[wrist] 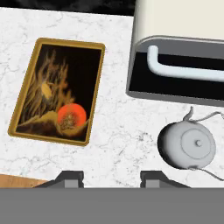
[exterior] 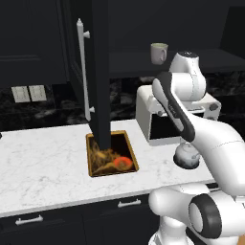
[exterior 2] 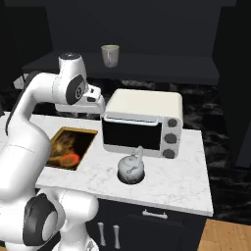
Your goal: Pick the kettle from the counter and place it on the tray. Then pick the mug from the cabinet and place it on the tray. Then close the cabinet doors.
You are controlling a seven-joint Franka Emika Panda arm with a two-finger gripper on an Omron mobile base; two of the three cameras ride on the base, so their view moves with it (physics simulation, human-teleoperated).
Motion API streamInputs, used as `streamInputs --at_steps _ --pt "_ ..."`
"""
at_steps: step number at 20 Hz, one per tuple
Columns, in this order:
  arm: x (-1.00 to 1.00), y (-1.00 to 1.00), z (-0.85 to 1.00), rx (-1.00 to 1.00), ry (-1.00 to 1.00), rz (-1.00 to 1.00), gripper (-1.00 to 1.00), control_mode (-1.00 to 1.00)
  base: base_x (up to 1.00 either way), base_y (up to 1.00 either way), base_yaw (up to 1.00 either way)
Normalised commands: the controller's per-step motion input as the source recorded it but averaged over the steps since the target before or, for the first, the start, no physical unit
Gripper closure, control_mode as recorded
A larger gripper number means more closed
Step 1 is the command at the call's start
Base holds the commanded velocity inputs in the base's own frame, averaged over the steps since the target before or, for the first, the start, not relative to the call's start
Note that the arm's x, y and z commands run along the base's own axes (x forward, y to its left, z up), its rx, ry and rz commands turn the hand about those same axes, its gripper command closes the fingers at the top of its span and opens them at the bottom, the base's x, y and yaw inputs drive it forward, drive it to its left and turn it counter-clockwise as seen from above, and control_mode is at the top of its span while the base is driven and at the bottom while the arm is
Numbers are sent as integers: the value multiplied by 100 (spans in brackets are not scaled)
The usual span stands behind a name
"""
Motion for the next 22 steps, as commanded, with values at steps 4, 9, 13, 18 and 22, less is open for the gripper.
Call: streamInputs --at_steps 4,9,13,18,22 --pt "-5 -42 -11 0 0 0 -100 -100 0 0 0" --pt "-61 -100 -14 0 -6 5 -100 -100 0 0 0" --pt "-35 -99 -6 5 -2 17 -100 -100 0 0 0" --pt "-3 -51 0 14 0 3 -100 -100 0 0 0" --pt "7 -38 -13 15 0 1 -100 -100 0 0 0"
